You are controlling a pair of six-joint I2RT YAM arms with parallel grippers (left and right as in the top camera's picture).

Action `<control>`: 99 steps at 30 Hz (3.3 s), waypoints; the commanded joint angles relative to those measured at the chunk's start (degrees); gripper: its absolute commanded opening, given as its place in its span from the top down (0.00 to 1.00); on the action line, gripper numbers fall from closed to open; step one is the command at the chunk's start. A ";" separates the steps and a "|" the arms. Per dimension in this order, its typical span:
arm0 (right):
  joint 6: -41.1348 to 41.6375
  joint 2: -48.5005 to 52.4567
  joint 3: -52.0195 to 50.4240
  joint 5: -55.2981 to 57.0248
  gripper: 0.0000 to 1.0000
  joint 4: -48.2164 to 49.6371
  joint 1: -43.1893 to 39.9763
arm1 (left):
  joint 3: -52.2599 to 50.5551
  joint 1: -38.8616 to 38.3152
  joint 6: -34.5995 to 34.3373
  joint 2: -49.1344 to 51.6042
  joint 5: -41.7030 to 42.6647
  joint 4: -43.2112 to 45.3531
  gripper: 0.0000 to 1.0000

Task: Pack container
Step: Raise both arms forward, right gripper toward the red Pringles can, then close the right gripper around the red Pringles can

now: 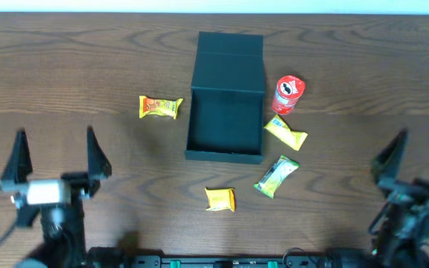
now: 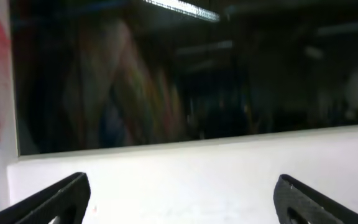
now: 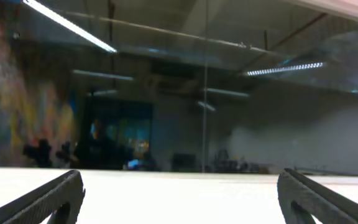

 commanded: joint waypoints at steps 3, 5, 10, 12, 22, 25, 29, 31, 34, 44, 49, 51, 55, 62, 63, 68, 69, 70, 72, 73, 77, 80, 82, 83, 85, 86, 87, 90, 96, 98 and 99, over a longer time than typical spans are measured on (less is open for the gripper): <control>-0.63 19.02 18.14 0.66 0.01 -5.66 -0.42 | 18.08 0.17 1.22 19.37 -0.17 -7.02 0.05; -0.63 26.95 26.60 0.28 0.01 -10.54 -0.39 | 26.82 0.17 1.07 27.78 -0.02 -11.43 0.05; 0.09 45.18 47.67 -1.88 0.01 -28.94 -0.39 | 47.78 0.17 0.09 46.71 0.00 -25.59 0.04; 0.61 50.69 53.96 -1.90 0.01 -36.46 -0.39 | 54.51 0.17 -1.20 53.13 0.00 -31.63 0.05; 8.00 72.35 65.22 -7.80 0.01 -70.77 -0.35 | 66.07 -0.79 -12.68 75.63 3.15 -58.36 0.05; 8.00 75.97 65.22 -13.51 0.01 -77.90 -0.35 | 66.07 -1.51 -12.68 80.06 7.82 -62.34 0.05; 14.99 78.64 65.16 -24.83 0.01 -83.12 -0.37 | 66.05 -1.73 -16.06 84.70 15.34 -66.29 0.05; 16.50 79.60 65.16 -30.27 0.01 -86.51 -0.35 | 66.05 -1.73 -17.59 86.84 17.81 -67.36 0.05; 16.52 80.19 65.09 -32.33 0.01 -88.70 -0.37 | 66.05 -1.73 -17.59 89.11 18.47 -69.40 0.05; 28.22 81.31 64.63 -5.77 0.01 -86.05 3.63 | 66.05 -1.75 -18.69 94.60 17.90 -73.85 0.05; 30.67 82.27 64.72 -3.98 0.01 -80.06 7.28 | 66.03 -1.75 -18.67 94.84 17.79 -73.77 0.05; 32.61 83.23 64.72 -3.06 0.01 -79.12 7.91 | 66.05 -1.75 -18.67 94.84 17.79 -73.81 0.05; 33.27 87.97 64.72 -2.93 0.02 -77.05 7.89 | 66.05 -1.75 -18.67 94.84 17.84 -73.99 0.05; 33.51 94.38 64.72 -4.33 0.01 -73.05 7.78 | 66.05 -1.75 -18.69 94.84 17.81 -75.56 0.05; 33.64 95.10 64.72 -5.66 0.01 -72.43 7.74 | 66.05 -1.75 -18.69 94.84 17.81 -75.76 0.04; 35.06 97.63 64.72 -11.37 0.01 -69.90 7.74 | 66.03 -1.75 -18.71 94.84 17.81 -76.17 0.05; 35.34 97.81 64.72 -12.31 0.01 -69.53 7.74 | 66.03 -1.75 -18.69 94.84 17.81 -76.24 0.04; 35.89 98.29 64.72 -12.74 0.01 -69.26 7.74 | 66.03 -1.75 -18.69 94.84 17.81 -76.24 0.04; 36.06 98.55 64.72 -14.08 0.01 -69.22 7.74 | 66.05 -1.75 -18.71 94.84 17.81 -76.22 0.05; 36.20 98.64 64.72 -14.62 0.01 -69.44 7.74 | 66.05 -1.75 -18.71 94.84 17.81 -76.22 0.05; 37.38 98.95 64.72 -14.69 0.01 -70.66 7.80 | 66.03 -1.75 -19.12 94.84 17.81 -76.22 0.05; 38.23 98.97 64.72 -14.88 0.01 -71.41 7.91 | 66.03 -1.75 -19.15 94.84 17.81 -76.22 0.05; 38.93 98.99 64.72 -15.52 0.01 -72.06 7.91 | 66.03 -1.75 -19.15 94.84 17.81 -76.22 0.05; 39.87 99.06 64.72 -15.67 0.01 -72.70 7.91 | 66.05 -1.75 -19.15 94.84 17.81 -76.22 0.05; 40.65 99.08 64.72 -15.65 0.01 -73.66 7.96 | 66.03 -1.75 -19.15 94.84 17.81 -76.22 0.05; 40.76 99.14 64.72 -15.65 0.01 -73.83 8.00 | 66.03 -1.75 -19.15 94.84 17.81 -76.22 0.05; 40.81 99.27 64.72 -15.65 0.01 -73.83 8.02 | 66.05 -1.75 -19.15 94.84 17.81 -76.22 0.05; 41.00 99.62 64.70 -15.67 0.01 -73.77 8.31 | 66.03 -1.75 -19.12 94.84 17.81 -76.22 0.05; 41.55 100.74 64.67 -15.89 0.01 -73.11 9.81 | 66.03 -1.75 -19.12 94.84 17.81 -76.19 0.05; 41.64 101.39 64.67 -16.63 0.01 -72.70 10.34 | 66.03 -1.75 -19.12 94.84 17.81 -76.19 0.04; 41.64 101.77 64.67 -16.74 0.01 -72.50 10.56 | 66.03 -1.75 -19.12 94.84 17.81 -76.19 0.05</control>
